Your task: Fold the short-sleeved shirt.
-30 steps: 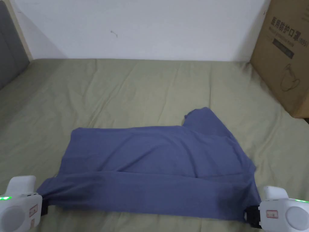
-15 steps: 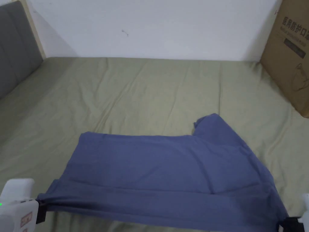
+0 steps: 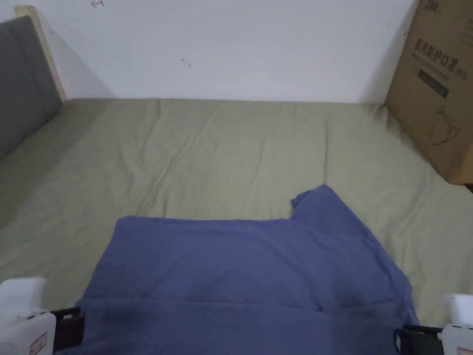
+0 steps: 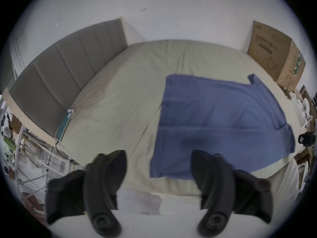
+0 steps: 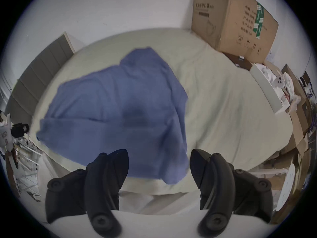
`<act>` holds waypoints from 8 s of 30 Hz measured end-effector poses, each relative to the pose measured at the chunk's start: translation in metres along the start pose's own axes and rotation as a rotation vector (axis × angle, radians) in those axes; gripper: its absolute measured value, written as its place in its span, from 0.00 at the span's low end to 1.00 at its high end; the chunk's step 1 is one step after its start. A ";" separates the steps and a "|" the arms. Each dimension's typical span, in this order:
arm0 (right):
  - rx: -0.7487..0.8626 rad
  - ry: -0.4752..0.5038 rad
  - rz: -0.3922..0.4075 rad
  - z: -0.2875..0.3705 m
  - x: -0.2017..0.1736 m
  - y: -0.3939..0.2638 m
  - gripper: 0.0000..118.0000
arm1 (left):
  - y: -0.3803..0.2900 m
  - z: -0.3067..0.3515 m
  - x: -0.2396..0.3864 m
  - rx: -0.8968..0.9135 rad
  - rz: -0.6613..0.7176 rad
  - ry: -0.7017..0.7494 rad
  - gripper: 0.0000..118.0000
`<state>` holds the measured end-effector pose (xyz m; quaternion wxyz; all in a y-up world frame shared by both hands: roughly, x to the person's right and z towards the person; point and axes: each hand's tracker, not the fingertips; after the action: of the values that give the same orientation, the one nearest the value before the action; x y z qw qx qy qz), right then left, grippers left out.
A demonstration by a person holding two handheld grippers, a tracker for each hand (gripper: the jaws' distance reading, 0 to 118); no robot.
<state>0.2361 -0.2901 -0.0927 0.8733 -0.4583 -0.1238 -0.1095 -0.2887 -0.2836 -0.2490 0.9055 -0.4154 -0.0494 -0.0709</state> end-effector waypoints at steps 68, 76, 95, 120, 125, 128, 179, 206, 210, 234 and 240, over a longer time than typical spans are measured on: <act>-0.197 0.010 -0.047 -0.241 0.023 0.243 0.04 | 0.203 -0.293 0.047 -0.257 0.085 -0.022 0.47; -0.142 0.068 -0.044 -0.197 0.024 0.250 0.04 | 0.210 -0.257 0.054 -0.223 0.015 -0.066 0.02; -0.124 0.167 -0.086 -0.014 0.052 0.028 0.04 | 0.015 -0.043 -0.024 -0.151 0.164 -0.118 0.03; 0.114 0.258 0.081 -0.005 -0.111 -0.019 0.01 | -0.070 0.007 -0.034 -0.067 0.393 -0.289 0.02; 0.132 0.273 0.107 -0.009 -0.138 -0.009 0.01 | -0.068 -0.012 -0.060 -0.073 0.511 -0.337 0.77; 0.125 0.296 0.104 -0.011 -0.150 -0.007 0.01 | -0.069 -0.035 -0.071 -0.067 0.589 -0.410 0.98; 0.111 0.117 -0.383 0.000 0.023 -0.048 0.01 | 0.043 -0.023 0.228 -0.126 -0.103 -0.516 0.29; 0.076 0.151 -0.368 -0.002 0.008 -0.042 0.01 | 0.020 -0.036 0.212 -0.318 0.082 -0.905 0.00; 0.083 0.145 -0.316 0.000 -0.004 -0.033 0.01 | 0.020 -0.054 0.137 -0.260 0.217 -0.778 0.00; 0.016 0.160 -0.076 -0.007 -0.092 -0.011 0.01 | -0.036 -0.183 0.103 -0.493 0.412 -1.107 0.12; 0.004 0.152 -0.075 -0.007 -0.093 -0.007 0.01 | -0.026 -0.170 0.072 -0.450 0.402 -1.062 0.11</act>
<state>0.1472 -0.2924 -0.1208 0.8763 -0.4421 -0.0747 -0.1765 -0.2167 -0.4358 -0.3290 0.6427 -0.5763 -0.3988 0.3095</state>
